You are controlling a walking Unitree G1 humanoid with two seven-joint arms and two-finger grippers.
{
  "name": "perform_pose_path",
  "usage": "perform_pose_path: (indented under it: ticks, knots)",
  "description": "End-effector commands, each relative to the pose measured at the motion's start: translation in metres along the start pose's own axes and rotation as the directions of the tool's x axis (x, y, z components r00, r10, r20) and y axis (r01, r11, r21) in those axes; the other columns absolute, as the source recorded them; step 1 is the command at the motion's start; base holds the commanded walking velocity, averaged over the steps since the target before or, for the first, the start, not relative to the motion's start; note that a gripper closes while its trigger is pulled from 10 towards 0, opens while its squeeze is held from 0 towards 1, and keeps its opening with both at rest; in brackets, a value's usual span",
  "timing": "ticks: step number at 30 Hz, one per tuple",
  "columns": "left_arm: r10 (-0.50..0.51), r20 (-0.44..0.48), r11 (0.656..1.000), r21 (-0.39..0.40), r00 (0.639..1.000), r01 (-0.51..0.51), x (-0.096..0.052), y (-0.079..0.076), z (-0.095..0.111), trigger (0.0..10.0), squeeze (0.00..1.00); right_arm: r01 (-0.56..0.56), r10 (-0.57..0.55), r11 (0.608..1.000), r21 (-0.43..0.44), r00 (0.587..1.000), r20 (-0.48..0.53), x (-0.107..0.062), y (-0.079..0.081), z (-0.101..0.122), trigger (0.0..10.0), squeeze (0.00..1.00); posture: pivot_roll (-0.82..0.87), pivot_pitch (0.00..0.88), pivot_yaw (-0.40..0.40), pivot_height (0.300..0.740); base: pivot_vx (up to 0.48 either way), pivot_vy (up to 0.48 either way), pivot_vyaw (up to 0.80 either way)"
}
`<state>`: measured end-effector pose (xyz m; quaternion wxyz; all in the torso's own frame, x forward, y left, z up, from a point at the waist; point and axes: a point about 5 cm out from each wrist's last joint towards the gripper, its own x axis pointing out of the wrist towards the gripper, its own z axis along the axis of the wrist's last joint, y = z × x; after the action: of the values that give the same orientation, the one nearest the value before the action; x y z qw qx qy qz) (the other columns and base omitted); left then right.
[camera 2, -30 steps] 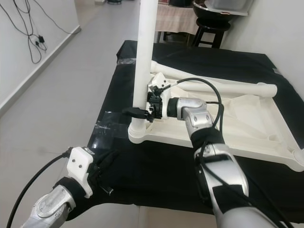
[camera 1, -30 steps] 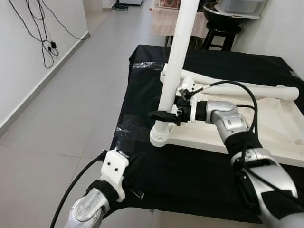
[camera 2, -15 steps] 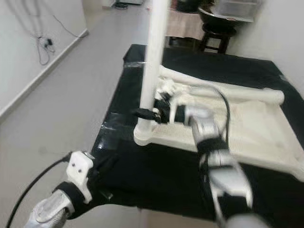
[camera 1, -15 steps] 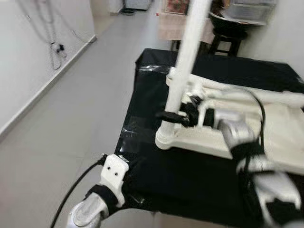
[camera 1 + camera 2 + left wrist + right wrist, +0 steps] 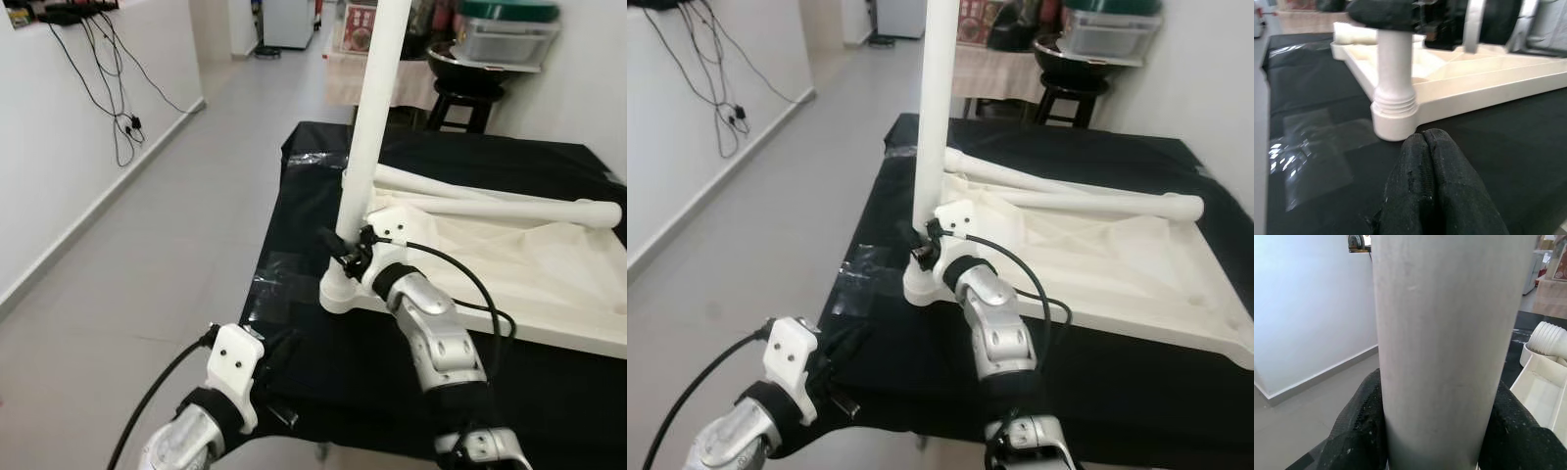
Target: Building children table
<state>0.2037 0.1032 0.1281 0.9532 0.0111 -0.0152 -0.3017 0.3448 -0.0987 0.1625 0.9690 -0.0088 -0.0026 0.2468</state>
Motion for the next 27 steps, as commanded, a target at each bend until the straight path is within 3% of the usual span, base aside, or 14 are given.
perform_pose_path:
  ticks: [1, 2, 3, 5, 6, 12, 13, 14, 19, 23, 24, 25, 26, 27]
  knots:
    - [0.007, -0.015, 1.000, -0.006, 1.000, -0.007, 0.000, 0.001, -0.003, 10.0, 0.00, 0.059, -0.058, 0.998, 0.003, 0.988, -0.140, -0.006, -0.008, -0.027, 0.0, 0.00, 0.05, 0.064, -0.073, 0.740, 0.000, 0.000, 0.00]
    - [0.007, -0.015, 1.000, -0.006, 1.000, -0.007, 0.000, 0.001, -0.003, 10.0, 0.00, 0.077, -0.076, 0.997, 0.004, 0.987, -0.142, -0.005, -0.008, -0.024, 6.8, 0.00, 0.05, 0.063, -0.072, 0.740, 0.000, 0.000, 0.00]
    - [0.005, -0.016, 1.000, -0.006, 1.000, -0.005, 0.000, 0.000, -0.003, 10.0, 0.00, 0.076, -0.074, 0.997, 0.012, 0.987, -0.142, -0.004, -0.007, -0.021, 10.0, 0.00, 0.05, 0.062, -0.071, 0.740, 0.000, 0.000, 0.00]
    - [0.003, -0.017, 1.000, -0.006, 1.000, -0.003, 0.000, 0.000, -0.003, 10.0, 0.00, 0.089, -0.086, 0.996, 0.017, 0.986, -0.145, -0.004, -0.005, -0.019, 10.0, 0.00, 0.05, 0.062, -0.071, 0.740, 0.000, 0.000, 0.00]
    - [-0.004, -0.017, 1.000, -0.009, 1.000, 0.004, 0.001, -0.001, -0.004, 10.0, 0.00, -0.012, 0.017, 0.999, 0.038, 0.993, -0.117, 0.002, -0.001, -0.012, 10.0, 1.00, 0.05, 0.055, -0.071, 0.740, 0.000, 0.000, 0.00]
    - [-0.013, -0.017, 1.000, -0.012, 1.000, 0.012, 0.002, -0.003, -0.004, 10.0, 0.00, -0.352, 0.351, 0.936, -0.022, 0.935, -0.055, 0.014, 0.001, 0.008, 10.0, 1.00, 0.07, 0.052, -0.078, 0.740, 0.000, 0.000, 0.00]
    - [-0.011, -0.016, 1.000, -0.012, 1.000, 0.011, 0.002, -0.003, -0.004, 10.0, 0.00, -0.422, 0.419, 0.905, -0.045, 0.906, -0.064, 0.015, -0.002, 0.011, 10.0, 0.58, 0.07, 0.052, -0.079, 0.740, 0.000, 0.000, 0.00]
    - [-0.010, -0.016, 1.000, -0.010, 1.000, 0.009, 0.002, -0.003, -0.003, 10.0, 0.00, -0.485, 0.480, 0.873, -0.055, 0.873, -0.082, 0.015, -0.005, 0.012, 10.0, 0.00, 0.08, 0.049, -0.086, 0.740, 0.000, 0.000, 0.00]
    - [0.002, -0.016, 1.000, -0.004, 1.000, -0.002, 0.002, -0.004, -0.004, 10.0, 0.00, -0.615, 0.603, 0.786, -0.060, 0.784, -0.146, 0.014, -0.015, 0.014, 10.0, 0.00, 0.10, 0.048, -0.096, 0.740, 0.000, 0.000, 0.00]
    - [0.006, -0.018, 1.000, -0.003, 1.000, -0.006, 0.001, -0.004, -0.004, 10.0, 0.00, -0.628, 0.618, 0.778, -0.015, 0.770, -0.156, 0.017, -0.023, 0.018, 10.0, 0.00, 0.11, 0.049, -0.099, 0.740, 0.000, 0.000, 0.00]
    - [0.007, -0.019, 1.000, -0.002, 1.000, -0.007, 0.000, -0.004, -0.004, 10.0, 0.00, -0.627, 0.619, 0.779, -0.001, 0.770, -0.155, 0.019, -0.026, 0.020, 4.0, 0.00, 0.12, 0.049, -0.101, 0.740, 0.000, 0.000, 0.00]
    - [0.007, -0.019, 1.000, -0.002, 1.000, -0.007, 0.000, -0.004, -0.004, 10.0, 0.00, -0.627, 0.619, 0.779, -0.001, 0.770, -0.155, 0.019, -0.026, 0.020, 4.0, 0.00, 0.12, 0.049, -0.101, 0.740, 0.000, 0.000, 0.00]
    - [0.008, -0.020, 1.000, -0.001, 1.000, -0.008, 0.000, -0.004, -0.004, 10.0, 0.00, -0.623, 0.618, 0.782, 0.015, 0.772, -0.149, 0.020, -0.029, 0.022, 0.0, 0.00, 0.12, 0.050, -0.100, 0.740, 0.000, 0.000, 0.00]
    - [0.008, -0.021, 1.000, 0.000, 1.000, -0.008, -0.001, -0.004, -0.004, 10.0, 0.00, -0.615, 0.613, 0.788, 0.033, 0.778, -0.136, 0.020, -0.034, 0.024, 0.0, 0.00, 0.12, 0.050, -0.100, 0.740, 0.000, 0.000, 0.00]
